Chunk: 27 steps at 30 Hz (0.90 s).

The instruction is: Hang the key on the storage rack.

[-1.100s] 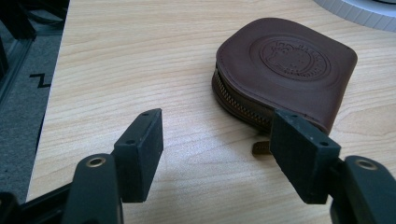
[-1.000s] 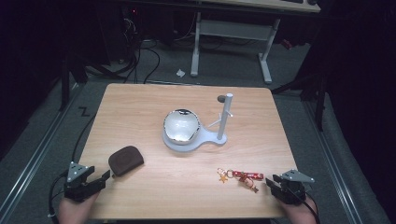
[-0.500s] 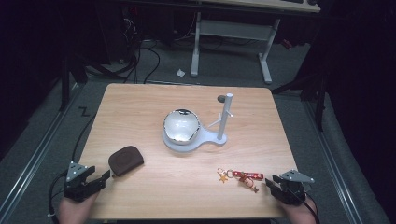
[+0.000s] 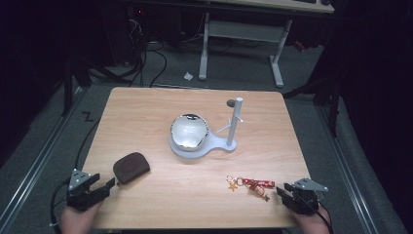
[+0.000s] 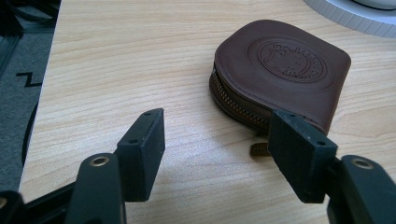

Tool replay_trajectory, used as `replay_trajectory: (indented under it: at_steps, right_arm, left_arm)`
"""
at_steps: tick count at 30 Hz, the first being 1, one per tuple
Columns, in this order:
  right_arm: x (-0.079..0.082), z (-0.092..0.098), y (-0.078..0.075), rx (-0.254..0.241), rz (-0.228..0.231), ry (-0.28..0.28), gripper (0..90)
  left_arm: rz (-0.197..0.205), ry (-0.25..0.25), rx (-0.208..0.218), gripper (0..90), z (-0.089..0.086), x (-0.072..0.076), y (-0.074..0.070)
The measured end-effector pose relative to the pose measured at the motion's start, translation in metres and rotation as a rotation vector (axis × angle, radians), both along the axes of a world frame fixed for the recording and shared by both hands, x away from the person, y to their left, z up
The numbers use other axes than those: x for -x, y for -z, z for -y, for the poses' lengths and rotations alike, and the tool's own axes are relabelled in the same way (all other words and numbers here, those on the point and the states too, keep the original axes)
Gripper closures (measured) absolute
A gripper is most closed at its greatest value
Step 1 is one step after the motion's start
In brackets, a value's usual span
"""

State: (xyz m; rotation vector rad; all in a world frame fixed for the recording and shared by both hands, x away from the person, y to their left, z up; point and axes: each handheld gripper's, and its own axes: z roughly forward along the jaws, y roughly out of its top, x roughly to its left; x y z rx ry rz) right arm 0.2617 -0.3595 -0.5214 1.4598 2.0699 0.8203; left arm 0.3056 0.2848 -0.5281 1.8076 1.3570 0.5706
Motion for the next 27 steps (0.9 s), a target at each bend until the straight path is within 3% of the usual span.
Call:
replay_trajectory:
  at_steps: [6,10,14,16,19,23,27]
  right_arm:
    - [0.002,-0.002,-0.002,0.002,0.008,-0.011,60.4]
    - [0.001,-0.002,0.001,0.008,-0.005,-0.005,59.4]
    - [-0.001,-0.001,-0.001,0.014,-0.023,0.0,58.4]
    - [-0.005,-0.003,-0.004,0.006,-0.037,0.0,56.3]
    - [-0.008,-0.004,-0.006,0.042,-0.063,-0.003,55.4]
    - [-0.01,-0.004,-0.011,0.054,-0.115,-0.01,53.7]
    - [-0.013,-0.002,-0.015,0.046,-0.146,-0.005,52.5]
  left_arm:
    - [0.001,0.005,0.0,37.2,0.001,0.0,0.0]
    - [0.009,0.009,-0.022,36.7,0.003,0.001,-0.001]
    - [0.015,0.009,-0.009,36.8,0.001,0.0,-0.002]
    - [0.011,0.01,0.008,36.9,0.0,0.0,-0.002]
    - [0.007,0.014,0.014,37.2,-0.001,-0.001,-0.002]
    - [-0.003,0.022,0.019,37.2,-0.001,-0.002,0.0]
    - [0.001,0.022,0.021,37.7,-0.001,-0.002,-0.001]
